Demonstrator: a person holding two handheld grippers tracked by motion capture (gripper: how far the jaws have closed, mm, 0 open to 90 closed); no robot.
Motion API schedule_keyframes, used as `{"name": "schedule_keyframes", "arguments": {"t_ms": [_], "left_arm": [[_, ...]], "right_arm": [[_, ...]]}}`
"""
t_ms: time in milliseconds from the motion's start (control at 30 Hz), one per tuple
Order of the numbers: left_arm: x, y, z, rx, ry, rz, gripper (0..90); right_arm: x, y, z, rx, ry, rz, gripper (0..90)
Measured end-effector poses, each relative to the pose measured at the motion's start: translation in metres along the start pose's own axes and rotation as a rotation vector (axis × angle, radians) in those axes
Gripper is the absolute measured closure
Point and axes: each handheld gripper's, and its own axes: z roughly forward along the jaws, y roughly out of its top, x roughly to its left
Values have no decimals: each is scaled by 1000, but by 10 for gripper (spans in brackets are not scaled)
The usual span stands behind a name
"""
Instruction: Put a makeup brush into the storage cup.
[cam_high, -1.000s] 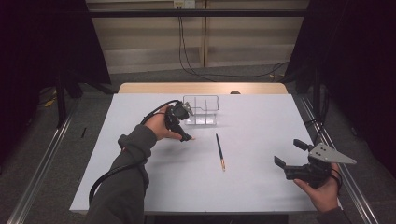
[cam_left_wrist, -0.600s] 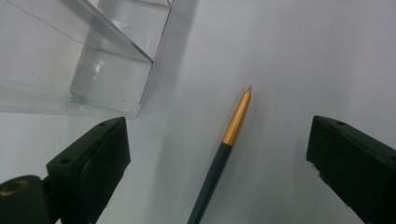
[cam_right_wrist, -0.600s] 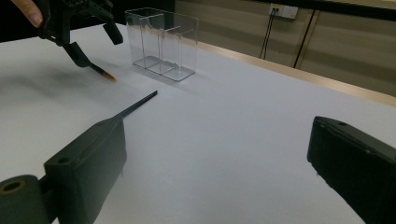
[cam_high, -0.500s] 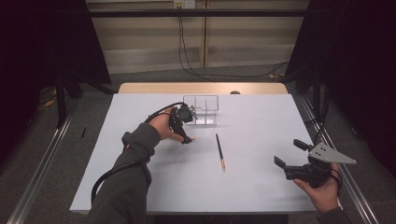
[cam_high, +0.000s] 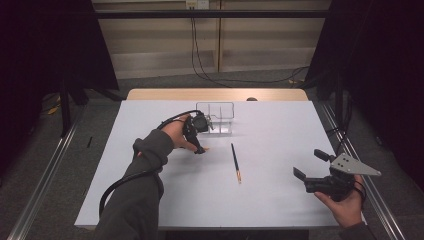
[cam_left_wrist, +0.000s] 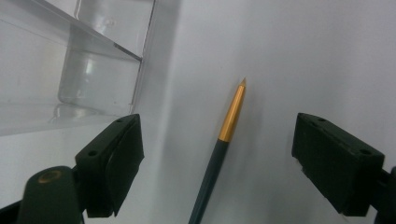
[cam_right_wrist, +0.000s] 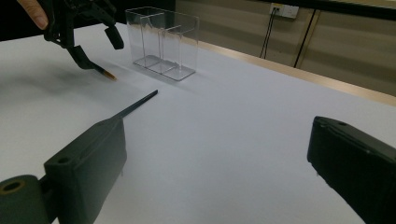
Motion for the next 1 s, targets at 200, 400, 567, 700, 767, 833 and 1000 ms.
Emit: {"name": "schedule_keyframes", "arguments": {"t_ms": [200,400,567,700,767,833,1000], "left_arm": [[0,0,2,29,-22,14,232],[1,-1,3,15,-43,20,284],[3,-3,3,22,-62,12,330],[4,-3,3,20,-92,21,378],[3,-3,4,17,-85,18,388],[2,-2,5,18,-81,20,394],[4,-2,5,26,-87,51,435]], "right_arm": [[-1,0,0,-3,2,-3,41],[0,-1,1,2,3,-2,42],[0,-1,1,3,4,-2,42],[0,-1,1,0,5,-1,42],[0,-1,1,-1,1,-2,43],[0,-1,1,0,2,-1,43],[0,-1,1,0,3,-1,43]]}}
